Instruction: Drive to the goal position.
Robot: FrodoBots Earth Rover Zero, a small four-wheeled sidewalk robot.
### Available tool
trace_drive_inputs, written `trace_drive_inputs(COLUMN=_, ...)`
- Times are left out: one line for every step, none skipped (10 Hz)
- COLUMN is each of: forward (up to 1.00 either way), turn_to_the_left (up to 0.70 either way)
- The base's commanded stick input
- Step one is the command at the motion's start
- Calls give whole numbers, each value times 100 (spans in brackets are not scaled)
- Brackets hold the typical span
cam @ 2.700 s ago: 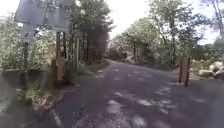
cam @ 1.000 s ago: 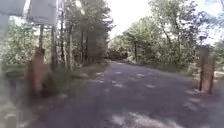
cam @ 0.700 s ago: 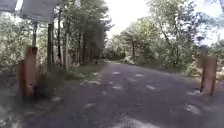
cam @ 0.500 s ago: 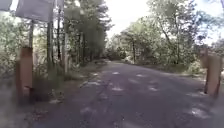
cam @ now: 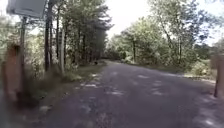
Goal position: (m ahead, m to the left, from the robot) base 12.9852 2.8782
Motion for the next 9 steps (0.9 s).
trace_drive_inputs(forward=45, turn_to_the_left=0)
trace_drive_inputs(forward=45, turn_to_the_left=0)
trace_drive_inputs(forward=45, turn_to_the_left=0)
trace_drive_inputs(forward=45, turn_to_the_left=0)
trace_drive_inputs(forward=45, turn_to_the_left=0)
trace_drive_inputs(forward=45, turn_to_the_left=0)
trace_drive_inputs(forward=45, turn_to_the_left=0)
trace_drive_inputs(forward=45, turn_to_the_left=0)
trace_drive_inputs(forward=45, turn_to_the_left=0)
